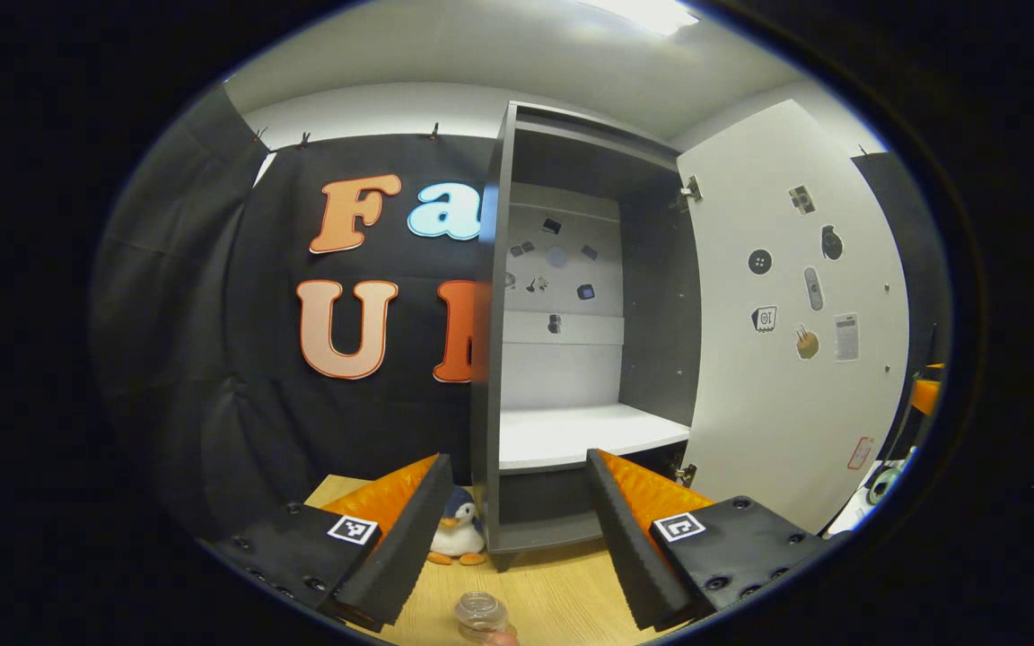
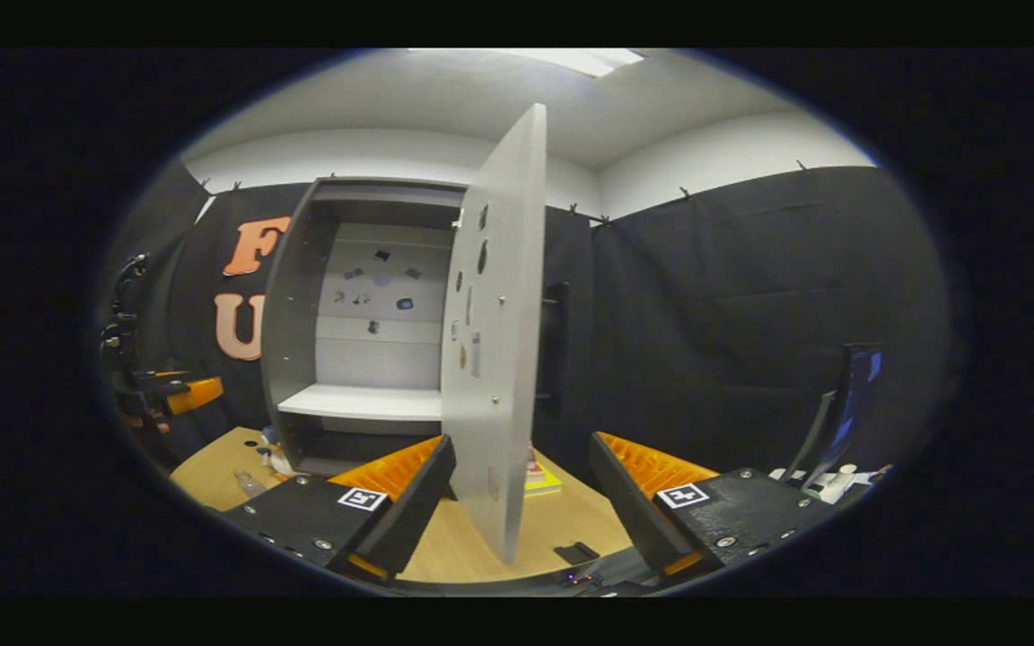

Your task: Open the cabinet door with the right hand, grasp the bottle in the cabinet with the left hand and place it on the coaster, then close the cabinet door with the right hand.

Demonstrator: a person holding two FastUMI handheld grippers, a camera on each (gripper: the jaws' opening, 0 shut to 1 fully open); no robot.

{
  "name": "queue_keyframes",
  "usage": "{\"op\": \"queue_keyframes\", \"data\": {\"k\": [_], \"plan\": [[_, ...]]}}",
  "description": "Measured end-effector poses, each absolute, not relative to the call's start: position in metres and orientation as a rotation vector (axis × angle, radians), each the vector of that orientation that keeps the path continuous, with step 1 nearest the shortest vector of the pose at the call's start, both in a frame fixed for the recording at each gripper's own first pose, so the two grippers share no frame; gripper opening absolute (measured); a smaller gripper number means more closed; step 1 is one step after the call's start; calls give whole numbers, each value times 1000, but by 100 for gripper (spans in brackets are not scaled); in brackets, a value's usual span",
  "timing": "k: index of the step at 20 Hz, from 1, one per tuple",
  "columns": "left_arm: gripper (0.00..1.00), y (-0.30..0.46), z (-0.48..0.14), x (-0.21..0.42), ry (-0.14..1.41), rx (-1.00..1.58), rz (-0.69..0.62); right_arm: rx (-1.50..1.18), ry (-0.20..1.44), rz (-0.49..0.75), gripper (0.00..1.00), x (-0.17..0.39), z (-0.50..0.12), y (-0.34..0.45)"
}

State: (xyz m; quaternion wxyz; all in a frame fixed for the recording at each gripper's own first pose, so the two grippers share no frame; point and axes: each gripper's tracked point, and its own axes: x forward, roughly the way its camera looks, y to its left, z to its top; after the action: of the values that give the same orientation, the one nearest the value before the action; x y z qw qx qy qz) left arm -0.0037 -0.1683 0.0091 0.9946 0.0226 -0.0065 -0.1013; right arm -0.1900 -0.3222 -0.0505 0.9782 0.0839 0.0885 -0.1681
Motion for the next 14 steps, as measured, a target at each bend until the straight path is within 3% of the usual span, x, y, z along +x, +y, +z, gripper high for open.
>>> {"op": "queue_keyframes", "data": {"k": [3, 6, 8, 9, 14], "plan": [[96, -166, 14, -7, -21, 62, -175, 165, 179, -401, 89, -194, -55, -355], [96, -159, 18, -14, -26, 71, -137, 155, 195, -438, 93, -189, -67, -381], [96, -153, 19, -18, -23, 68, -110, 163, 208, -423, 97, -178, -74, -385], [96, -147, 21, -20, -28, 71, -93, 174, 209, -404, 93, -173, -74, -383], [96, -127, 26, -17, -43, 80, -42, 235, 150, -312, 96, -155, -61, -362]]}}
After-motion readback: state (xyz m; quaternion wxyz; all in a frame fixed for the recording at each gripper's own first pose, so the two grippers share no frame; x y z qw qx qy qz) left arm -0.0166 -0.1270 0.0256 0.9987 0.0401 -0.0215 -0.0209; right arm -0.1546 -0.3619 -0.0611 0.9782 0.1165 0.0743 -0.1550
